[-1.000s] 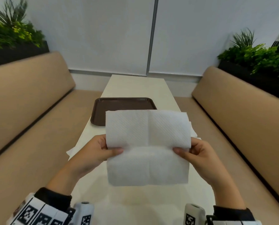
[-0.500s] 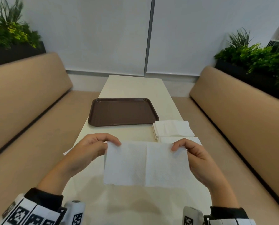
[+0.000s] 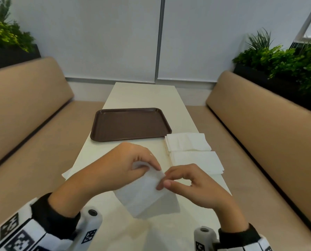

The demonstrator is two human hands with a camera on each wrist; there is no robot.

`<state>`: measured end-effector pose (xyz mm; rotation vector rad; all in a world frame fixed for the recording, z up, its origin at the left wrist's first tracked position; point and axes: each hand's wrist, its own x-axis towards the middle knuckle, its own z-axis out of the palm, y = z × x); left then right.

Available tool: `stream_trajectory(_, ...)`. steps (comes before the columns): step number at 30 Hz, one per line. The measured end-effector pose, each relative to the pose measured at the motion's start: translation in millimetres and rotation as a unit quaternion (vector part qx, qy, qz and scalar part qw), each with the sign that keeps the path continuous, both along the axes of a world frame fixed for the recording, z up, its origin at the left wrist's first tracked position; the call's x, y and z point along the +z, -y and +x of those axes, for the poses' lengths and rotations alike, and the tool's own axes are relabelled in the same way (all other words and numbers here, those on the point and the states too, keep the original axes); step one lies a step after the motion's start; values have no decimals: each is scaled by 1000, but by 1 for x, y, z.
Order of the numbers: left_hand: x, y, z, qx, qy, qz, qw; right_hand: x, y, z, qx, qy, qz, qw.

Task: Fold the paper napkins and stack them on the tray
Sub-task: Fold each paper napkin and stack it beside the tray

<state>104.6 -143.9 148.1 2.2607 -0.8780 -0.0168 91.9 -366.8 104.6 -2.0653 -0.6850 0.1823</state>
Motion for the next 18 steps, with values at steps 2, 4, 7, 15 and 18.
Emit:
stream_trajectory(2,-1,-1,6,39,-19,-38,998,-8,16,2,-22,-15,-17,999)
stream_trajectory(4,-6,-2,13,75,-51,-75,993,-20,34,4,-49,-39,-30,998)
stream_trajectory(7,-19,4,28,112,-139,-128,976,-40,65,13,-104,-87,19,991)
stream_trajectory(15,-98,81,112,148,-324,-225,907,-54,132,92,-360,-116,174,909)
stream_trajectory(18,-128,120,145,174,-339,-226,897,-67,150,132,-394,-127,124,902)
